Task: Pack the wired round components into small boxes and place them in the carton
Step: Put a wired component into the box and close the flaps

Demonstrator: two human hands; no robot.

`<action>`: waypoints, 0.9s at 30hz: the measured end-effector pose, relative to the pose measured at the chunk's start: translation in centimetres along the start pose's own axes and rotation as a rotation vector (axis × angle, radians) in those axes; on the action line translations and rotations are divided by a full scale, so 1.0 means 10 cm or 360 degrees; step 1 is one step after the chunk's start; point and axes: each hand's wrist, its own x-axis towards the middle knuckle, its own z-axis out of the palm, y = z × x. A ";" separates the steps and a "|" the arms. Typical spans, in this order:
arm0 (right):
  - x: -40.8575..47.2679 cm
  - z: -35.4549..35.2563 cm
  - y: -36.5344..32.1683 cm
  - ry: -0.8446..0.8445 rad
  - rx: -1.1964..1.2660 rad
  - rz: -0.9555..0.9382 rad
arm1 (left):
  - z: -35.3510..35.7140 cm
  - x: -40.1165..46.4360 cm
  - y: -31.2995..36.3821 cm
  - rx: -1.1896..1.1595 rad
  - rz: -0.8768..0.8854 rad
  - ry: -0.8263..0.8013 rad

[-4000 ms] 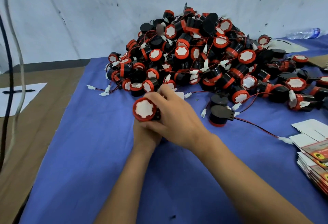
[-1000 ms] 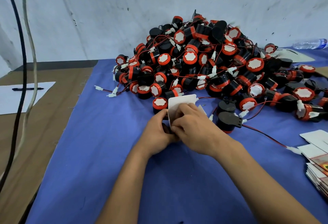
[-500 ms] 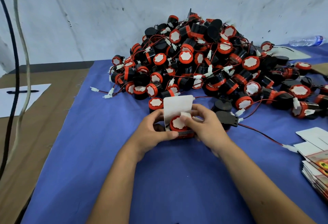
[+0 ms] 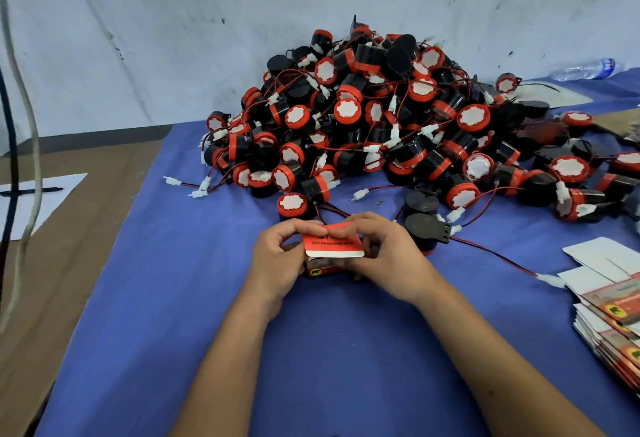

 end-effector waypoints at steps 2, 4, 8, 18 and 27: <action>0.02 0.01 0.01 0.0009 -0.0007 -0.0001 | -0.11 0.00 0.01 -0.0350 -0.0159 -0.0200; 0.01 -0.04 0.02 -0.0054 -0.0039 0.0016 | -0.18 -0.02 0.01 -0.0435 -0.0185 -0.0298; 0.00 -0.05 0.01 -0.0019 -0.0104 -0.0078 | -0.11 -0.03 -0.05 0.0365 0.0210 -0.0205; -0.01 -0.02 0.04 0.0047 -0.0672 -0.0311 | -0.14 -0.03 0.00 0.0456 0.0213 -0.0296; -0.03 0.05 -0.04 0.0107 -0.0353 -0.0203 | -0.14 -0.02 0.03 0.0592 0.0317 -0.0304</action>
